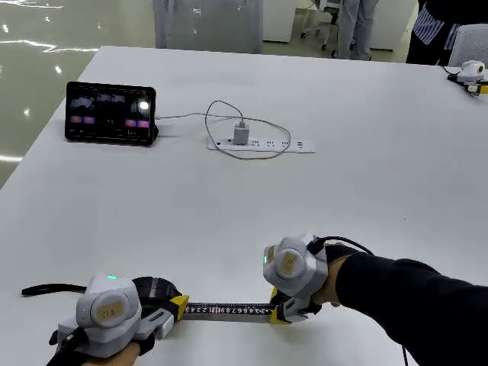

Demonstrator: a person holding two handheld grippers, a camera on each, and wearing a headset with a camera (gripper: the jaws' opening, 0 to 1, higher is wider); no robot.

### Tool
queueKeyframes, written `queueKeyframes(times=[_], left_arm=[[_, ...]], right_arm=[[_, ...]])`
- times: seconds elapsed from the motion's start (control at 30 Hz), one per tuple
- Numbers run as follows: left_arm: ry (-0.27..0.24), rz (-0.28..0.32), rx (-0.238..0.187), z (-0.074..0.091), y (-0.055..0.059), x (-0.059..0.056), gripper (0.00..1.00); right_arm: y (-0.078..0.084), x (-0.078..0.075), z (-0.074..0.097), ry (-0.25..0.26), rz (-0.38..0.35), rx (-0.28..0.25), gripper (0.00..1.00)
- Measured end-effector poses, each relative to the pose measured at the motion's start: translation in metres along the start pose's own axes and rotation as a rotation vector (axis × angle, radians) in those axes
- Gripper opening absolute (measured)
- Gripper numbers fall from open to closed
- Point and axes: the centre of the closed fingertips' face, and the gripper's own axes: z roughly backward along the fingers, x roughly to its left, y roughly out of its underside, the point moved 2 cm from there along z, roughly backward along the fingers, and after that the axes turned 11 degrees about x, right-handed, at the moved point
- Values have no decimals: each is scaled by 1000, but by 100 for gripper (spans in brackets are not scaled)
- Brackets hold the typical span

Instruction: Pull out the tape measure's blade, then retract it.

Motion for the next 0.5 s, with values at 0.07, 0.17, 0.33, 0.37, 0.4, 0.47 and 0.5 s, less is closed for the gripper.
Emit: queueKeyframes(times=[0.07, 0.17, 0.33, 0.37, 0.4, 0.47, 0.5], left_arm=[[0, 0, 0, 0, 0, 0, 60], [0, 0, 0, 0, 0, 0, 60], [0, 0, 1, 0, 0, 0, 60], [0, 0, 1, 0, 0, 0, 60], [0, 1, 0, 0, 0, 0, 61], [1, 1, -1, 0, 0, 0, 61], [1, 2, -1, 0, 0, 0, 61]], right_arm=[[-1, 0, 0, -2, 4, -3, 10], [-2, 0, 0, -2, 15, -5, 10], [-5, -1, -1, -7, 20, -10, 10], [-6, -1, -1, -8, 18, -10, 10], [-6, -1, -1, -8, 16, -11, 10], [-7, -1, -1, -8, 15, -15, 10], [-7, -1, -1, -8, 16, -17, 10]])
